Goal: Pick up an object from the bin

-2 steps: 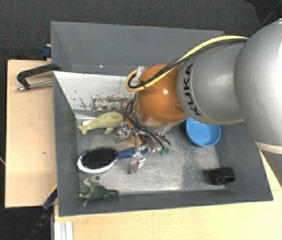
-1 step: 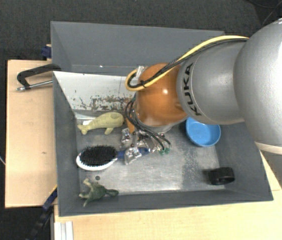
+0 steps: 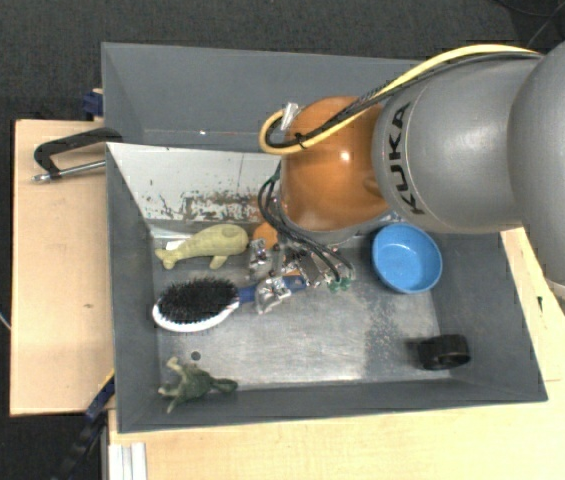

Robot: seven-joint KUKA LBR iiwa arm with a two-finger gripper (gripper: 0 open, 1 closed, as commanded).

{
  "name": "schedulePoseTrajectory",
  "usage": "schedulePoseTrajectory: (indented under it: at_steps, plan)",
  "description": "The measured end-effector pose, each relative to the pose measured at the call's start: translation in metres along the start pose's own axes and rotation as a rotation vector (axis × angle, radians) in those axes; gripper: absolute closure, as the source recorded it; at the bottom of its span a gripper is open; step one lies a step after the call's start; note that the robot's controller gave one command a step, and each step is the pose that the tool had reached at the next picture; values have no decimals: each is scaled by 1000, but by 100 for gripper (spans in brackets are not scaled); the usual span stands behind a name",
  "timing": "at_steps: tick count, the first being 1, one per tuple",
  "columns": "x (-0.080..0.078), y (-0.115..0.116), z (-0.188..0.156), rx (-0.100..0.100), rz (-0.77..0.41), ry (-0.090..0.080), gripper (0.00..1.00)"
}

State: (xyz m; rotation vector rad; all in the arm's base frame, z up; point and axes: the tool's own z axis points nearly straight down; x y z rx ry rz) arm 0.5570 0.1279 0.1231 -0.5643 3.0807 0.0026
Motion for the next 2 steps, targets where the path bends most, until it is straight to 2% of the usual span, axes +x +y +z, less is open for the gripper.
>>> schedulePoseTrajectory:
  at_steps: [1,2]
  plan:
    - [-2,0,-11,0,1,3,100]
    - [-4,1,-66,1,2,-1,100]
